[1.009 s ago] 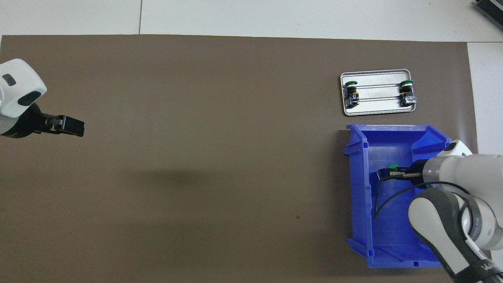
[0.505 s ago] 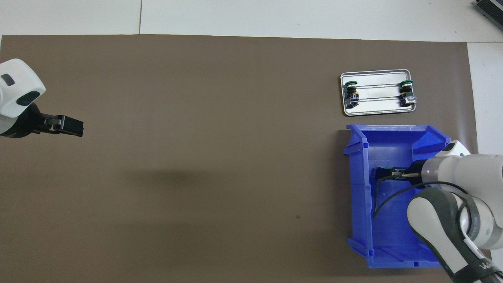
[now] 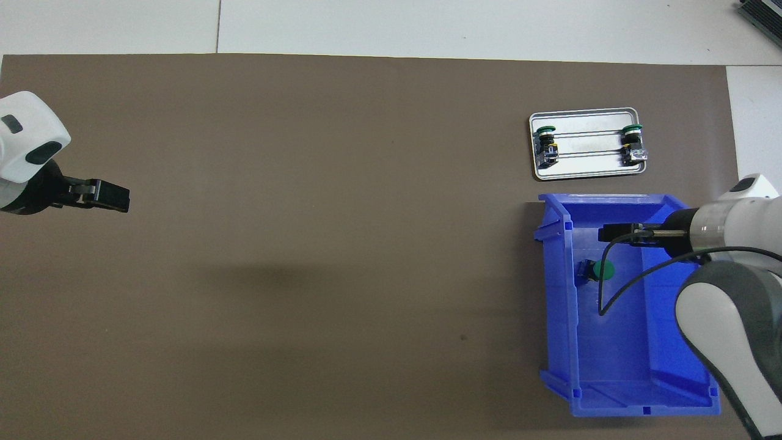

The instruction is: Place and press button with both arms

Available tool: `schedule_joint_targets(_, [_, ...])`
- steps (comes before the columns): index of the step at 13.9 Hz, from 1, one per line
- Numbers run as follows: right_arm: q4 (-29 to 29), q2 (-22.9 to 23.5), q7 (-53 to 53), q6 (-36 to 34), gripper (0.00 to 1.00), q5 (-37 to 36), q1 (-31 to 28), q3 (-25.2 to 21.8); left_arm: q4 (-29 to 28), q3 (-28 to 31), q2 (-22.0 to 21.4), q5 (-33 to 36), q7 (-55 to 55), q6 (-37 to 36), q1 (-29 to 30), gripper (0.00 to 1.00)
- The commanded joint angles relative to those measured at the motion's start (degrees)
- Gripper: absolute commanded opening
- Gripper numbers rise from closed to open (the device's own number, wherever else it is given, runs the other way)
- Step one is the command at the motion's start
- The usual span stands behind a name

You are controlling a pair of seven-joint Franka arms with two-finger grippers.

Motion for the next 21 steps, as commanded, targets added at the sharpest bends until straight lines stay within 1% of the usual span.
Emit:
schedule_joint_targets(1, [8.54, 0.87, 5.1, -7.23, 0.99, -6.05, -0.09, 0.45, -2.01, -0.37, -1.82, 0.49, -0.19, 0.69, 0.66, 1.0])
schedule_joint_targets(3, [14.26, 2.36, 7.65, -12.33, 0.99, -7.57, 0.26, 0.54, -2.09, -0.37, -1.82, 0.49, -0.19, 0.69, 0.66, 1.0])
schedule_joint_targets(6, [21.11, 5.17, 8.81, -16.47, 0.99, -8.53, 1.58, 0.45, -2.01, -0.37, -1.82, 0.49, -0.19, 0.69, 0.66, 1.0])
schedule_joint_targets(7, [24.97, 6.75, 8.72, -19.62, 0.99, -8.28, 1.41, 0.45, -2.01, -0.37, -1.82, 0.58, -0.19, 0.69, 0.66, 1.0])
schedule_joint_targets(9, [34.89, 10.26, 8.11, -29.7, 0.99, -8.45, 0.18, 0.36, -2.01, -0.37, -1.82, 0.58, -0.19, 0.69, 0.66, 1.0])
schedule_joint_targets(10, [39.12, 12.02, 7.67, -33.5, 0.99, -8.8, 0.0, 0.1, -2.01, -0.37, -1.82, 0.49, -0.19, 0.69, 0.66, 1.0])
schedule_joint_targets(11, [41.42, 12.47, 6.79, -36.06, 0.99, -9.67, -0.35, 0.1, -2.01, -0.37, -1.82, 0.58, -0.19, 0.69, 0.66, 1.0])
schedule_joint_targets(12, [41.88, 12.48, 5.91, -37.13, 0.99, -10.9, -0.27, 0.19, -2.01, -0.37, -1.82, 0.49, -0.19, 0.69, 0.66, 1.0])
schedule_joint_targets(14, [40.92, 12.48, 5.03, -36.88, 1.0, -10.04, -0.87, 0.19, -2.01, -0.37, -1.82, 0.49, -0.19, 0.69, 0.66, 1.0])
schedule_joint_targets(16, [39.96, 12.13, 1.27, -36.87, 1.0, -10.12, -1.32, 0.1, -2.01, -0.37, -1.91, 0.58, -0.1, 0.51, 0.66, 1.0])
schedule_joint_targets(21, [38.98, 11.68, 0.64, -36.61, 1.0, -10.99, -0.53, 0.28, -1.92, -0.37, -1.91, 0.49, -0.8, 0.51, 0.58, 1.0])
